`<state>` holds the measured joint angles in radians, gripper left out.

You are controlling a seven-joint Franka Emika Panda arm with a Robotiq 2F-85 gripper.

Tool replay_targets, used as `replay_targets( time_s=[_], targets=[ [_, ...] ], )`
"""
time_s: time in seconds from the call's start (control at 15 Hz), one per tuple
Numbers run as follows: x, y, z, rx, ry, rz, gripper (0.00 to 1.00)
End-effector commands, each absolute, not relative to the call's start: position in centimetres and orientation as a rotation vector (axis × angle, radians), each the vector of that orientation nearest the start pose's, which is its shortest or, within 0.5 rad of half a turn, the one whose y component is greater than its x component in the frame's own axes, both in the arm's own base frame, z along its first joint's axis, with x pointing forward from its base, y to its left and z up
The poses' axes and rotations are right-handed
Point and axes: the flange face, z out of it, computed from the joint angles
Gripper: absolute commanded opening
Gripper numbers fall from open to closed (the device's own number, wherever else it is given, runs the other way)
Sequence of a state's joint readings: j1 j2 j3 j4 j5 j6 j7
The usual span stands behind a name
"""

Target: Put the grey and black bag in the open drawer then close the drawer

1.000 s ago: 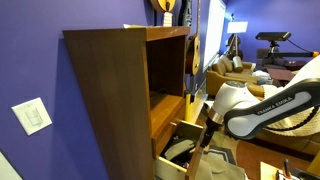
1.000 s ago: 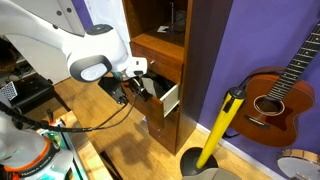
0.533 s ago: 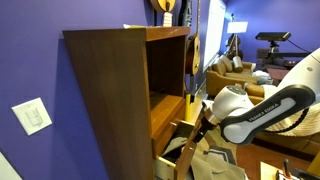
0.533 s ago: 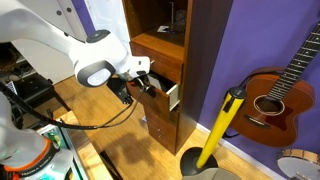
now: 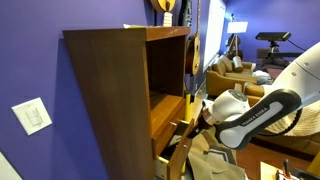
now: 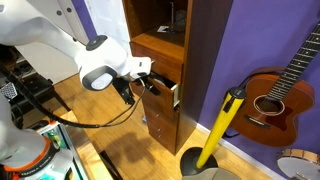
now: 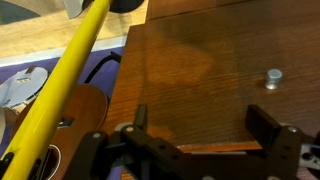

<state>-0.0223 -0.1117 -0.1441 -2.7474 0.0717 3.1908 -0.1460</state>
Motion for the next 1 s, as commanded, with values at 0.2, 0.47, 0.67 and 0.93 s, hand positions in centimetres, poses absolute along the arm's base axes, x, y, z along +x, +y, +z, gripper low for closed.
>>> replay_targets(
  time_s=[0.2, 0.47, 0.67, 0.93],
  targets=[
    [44.4, -6.1, 31.7, -3.009, 0.232, -0.968, 1.0],
    [45.0, -5.2, 32.7, -2.994, 0.2, -0.97, 1.0],
    [43.9, -5.4, 32.8, -3.012, 0.163, -0.85, 1.0],
    [42.1, -6.4, 32.5, -3.032, 0.117, -0.599, 1.0]
  ],
)
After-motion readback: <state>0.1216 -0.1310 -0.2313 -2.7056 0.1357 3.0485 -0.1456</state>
